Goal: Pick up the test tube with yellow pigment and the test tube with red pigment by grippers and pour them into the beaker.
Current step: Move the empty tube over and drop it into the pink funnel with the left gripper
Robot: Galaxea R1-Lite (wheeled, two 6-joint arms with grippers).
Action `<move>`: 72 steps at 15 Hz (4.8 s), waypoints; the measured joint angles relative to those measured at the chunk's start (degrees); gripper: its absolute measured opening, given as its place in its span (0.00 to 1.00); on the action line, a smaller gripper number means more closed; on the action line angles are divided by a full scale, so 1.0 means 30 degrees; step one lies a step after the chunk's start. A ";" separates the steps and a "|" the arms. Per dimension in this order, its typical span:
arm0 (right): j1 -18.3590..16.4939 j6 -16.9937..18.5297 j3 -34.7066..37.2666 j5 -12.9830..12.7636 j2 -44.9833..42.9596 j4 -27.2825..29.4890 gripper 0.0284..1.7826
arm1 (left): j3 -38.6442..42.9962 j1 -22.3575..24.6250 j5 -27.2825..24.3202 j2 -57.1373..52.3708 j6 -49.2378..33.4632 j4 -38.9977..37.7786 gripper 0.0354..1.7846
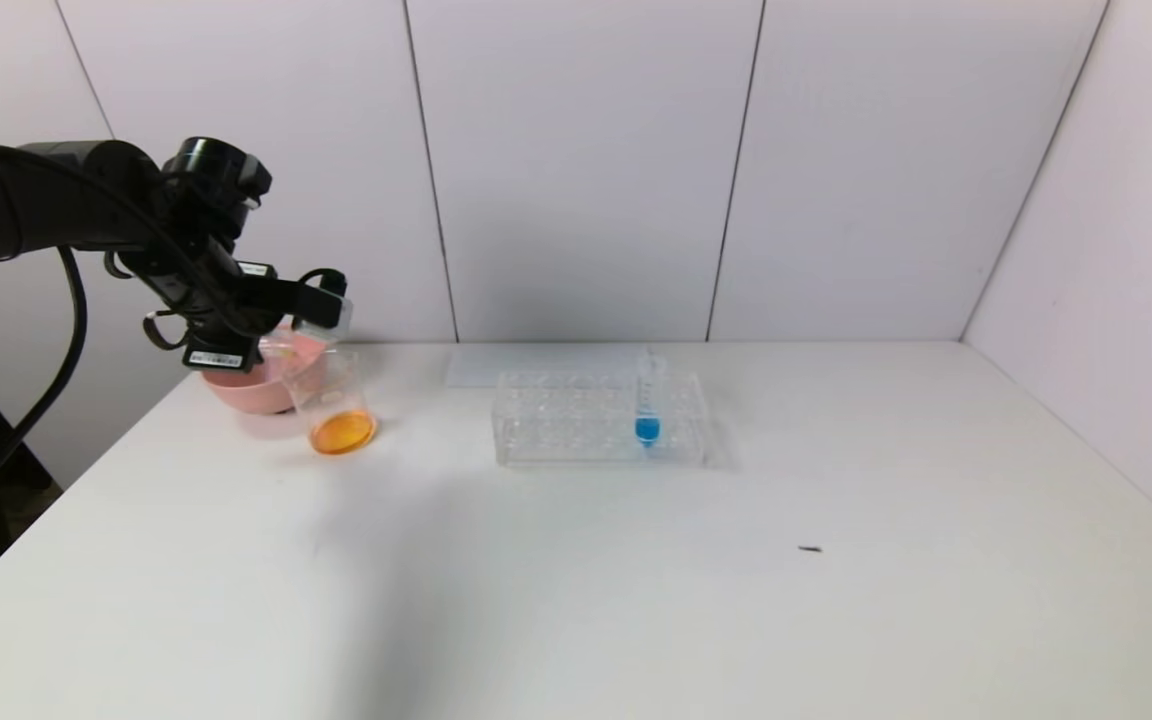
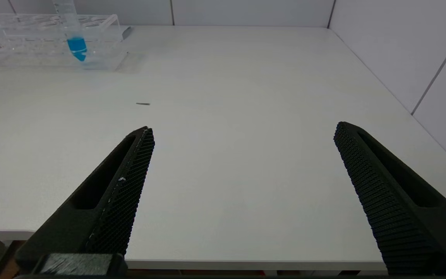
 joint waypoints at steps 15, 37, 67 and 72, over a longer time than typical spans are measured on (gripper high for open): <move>0.0000 0.0000 0.0000 0.0000 0.0000 0.0000 0.95 | 0.5388 0.1723 -0.4616 -0.2483 -0.9399 -0.6993 0.23; 0.0000 0.0000 0.0000 0.0000 0.0000 0.0000 0.95 | 0.6839 0.1751 -0.4563 -0.3373 -2.4389 -1.4393 0.23; 0.0008 0.0000 0.0000 0.0000 0.0000 0.0000 0.95 | 0.9098 0.3556 -0.4738 0.0520 -3.0143 -2.2256 0.23; 0.0000 0.0004 0.0000 0.0000 0.0000 0.0000 0.95 | 0.8611 0.3665 -0.4738 0.1808 -3.0042 -2.2240 0.23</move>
